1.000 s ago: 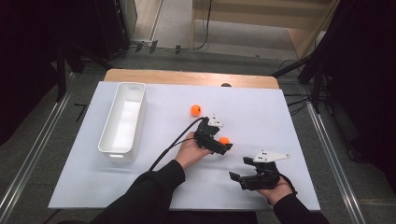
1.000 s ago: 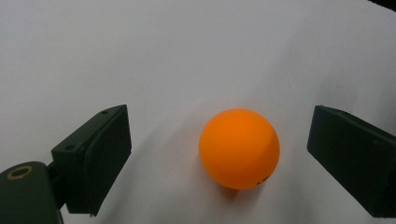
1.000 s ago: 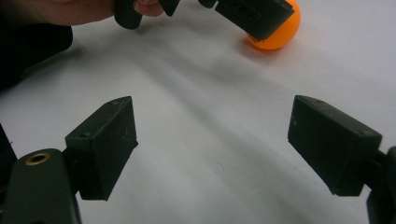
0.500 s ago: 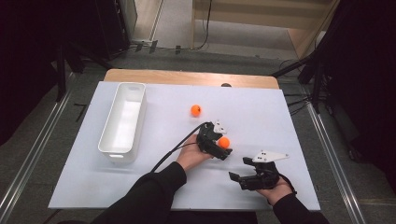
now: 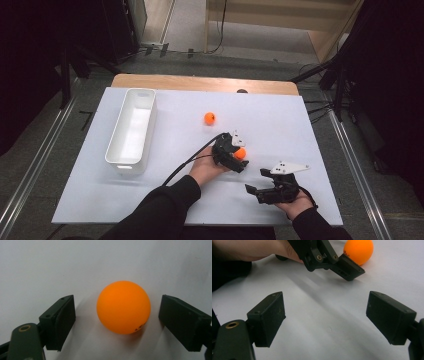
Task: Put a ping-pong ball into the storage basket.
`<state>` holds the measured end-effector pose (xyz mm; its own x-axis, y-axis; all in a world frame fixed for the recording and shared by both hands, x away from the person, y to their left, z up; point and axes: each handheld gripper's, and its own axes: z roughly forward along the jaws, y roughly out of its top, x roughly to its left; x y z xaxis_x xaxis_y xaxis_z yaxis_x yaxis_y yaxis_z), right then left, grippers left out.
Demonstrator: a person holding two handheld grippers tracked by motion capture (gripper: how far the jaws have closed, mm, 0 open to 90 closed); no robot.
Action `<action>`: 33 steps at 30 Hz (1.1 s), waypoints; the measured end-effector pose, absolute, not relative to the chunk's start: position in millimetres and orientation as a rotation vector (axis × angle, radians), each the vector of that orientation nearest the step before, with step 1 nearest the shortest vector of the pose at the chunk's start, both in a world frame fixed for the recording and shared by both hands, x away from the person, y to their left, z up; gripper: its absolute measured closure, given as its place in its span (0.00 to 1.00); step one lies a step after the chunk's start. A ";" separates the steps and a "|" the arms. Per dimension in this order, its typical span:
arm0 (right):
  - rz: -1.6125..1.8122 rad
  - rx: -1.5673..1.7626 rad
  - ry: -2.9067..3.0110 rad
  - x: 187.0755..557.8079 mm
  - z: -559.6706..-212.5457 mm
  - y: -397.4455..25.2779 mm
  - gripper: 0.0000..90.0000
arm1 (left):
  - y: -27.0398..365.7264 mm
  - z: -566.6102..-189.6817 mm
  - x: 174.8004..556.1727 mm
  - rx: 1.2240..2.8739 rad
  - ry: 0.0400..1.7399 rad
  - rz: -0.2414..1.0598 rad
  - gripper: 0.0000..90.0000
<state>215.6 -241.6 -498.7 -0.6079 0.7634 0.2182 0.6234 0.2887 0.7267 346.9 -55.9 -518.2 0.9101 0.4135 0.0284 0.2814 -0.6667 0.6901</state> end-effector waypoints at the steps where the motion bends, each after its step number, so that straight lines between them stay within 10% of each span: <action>1: 1.217 1.300 2.380 215.3 -498.6 -241.5 0.16 | -55.7 -518.1 347.1 2.340 0.492 0.232 0.18; 19: 1.208 1.298 2.381 216.1 -499.2 -241.3 0.16 | -51.7 -516.9 342.5 2.309 0.426 0.241 0.56; 33: 1.218 1.298 2.374 214.9 -498.5 -241.5 0.16 | -46.6 -514.1 348.9 2.281 0.488 0.144 0.57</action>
<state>214.9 -241.5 -498.5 -0.6050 0.7658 0.2180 0.6238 0.2857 0.7275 348.9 -46.6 -514.1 0.9199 0.3892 -0.0484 0.3004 -0.6196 0.7252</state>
